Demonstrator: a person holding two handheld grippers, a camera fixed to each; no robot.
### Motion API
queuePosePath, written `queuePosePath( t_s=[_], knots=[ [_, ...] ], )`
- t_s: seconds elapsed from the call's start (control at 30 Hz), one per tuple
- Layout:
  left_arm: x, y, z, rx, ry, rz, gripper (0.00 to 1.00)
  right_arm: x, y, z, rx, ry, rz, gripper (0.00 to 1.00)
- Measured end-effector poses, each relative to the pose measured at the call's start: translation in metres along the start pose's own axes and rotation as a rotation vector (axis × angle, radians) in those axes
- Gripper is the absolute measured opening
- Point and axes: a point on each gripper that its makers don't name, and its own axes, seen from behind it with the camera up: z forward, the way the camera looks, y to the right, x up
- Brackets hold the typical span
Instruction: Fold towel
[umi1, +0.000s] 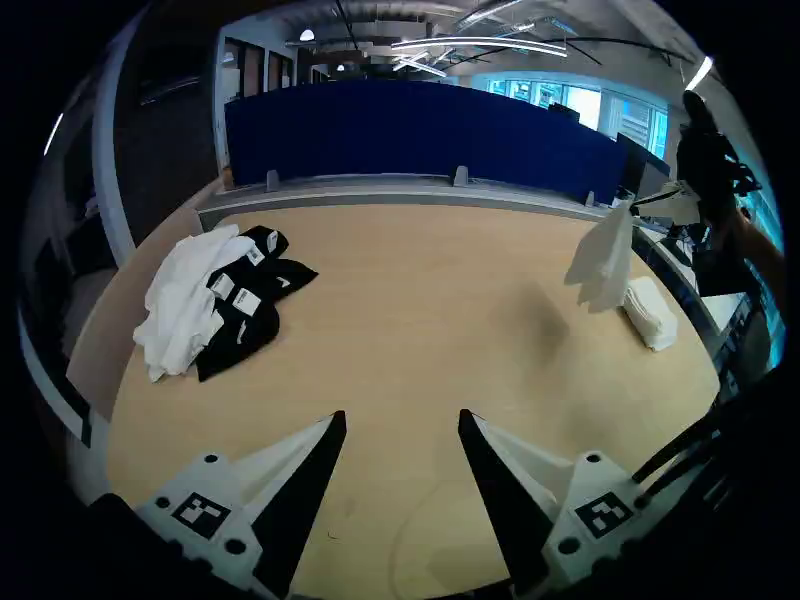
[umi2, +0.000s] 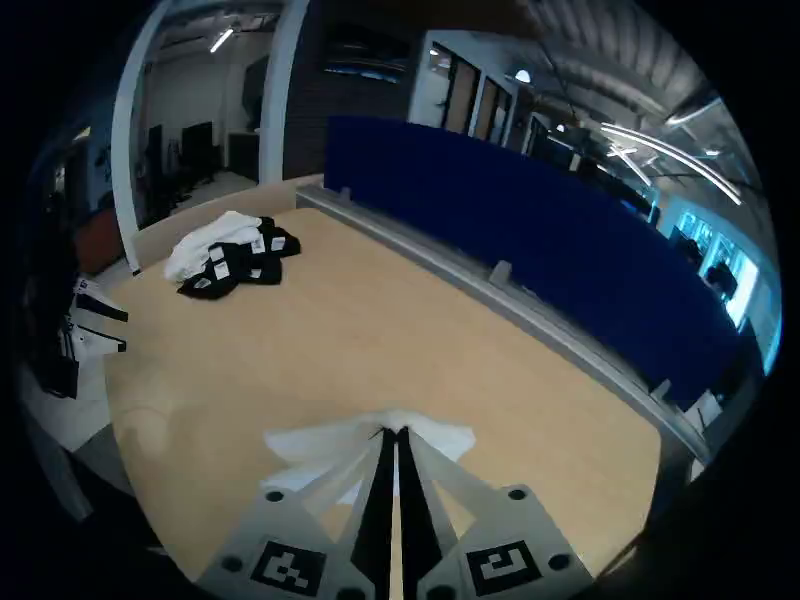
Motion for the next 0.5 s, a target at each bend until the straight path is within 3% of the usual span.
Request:
queuePosePath(
  t_s=[0.5],
  knots=[
    [0.005,0.017,0.013,-0.009,-0.027,0.023,0.83,-0.039,0.125,-0.031,-0.141,-0.048,0.058,0.02]
  ],
)
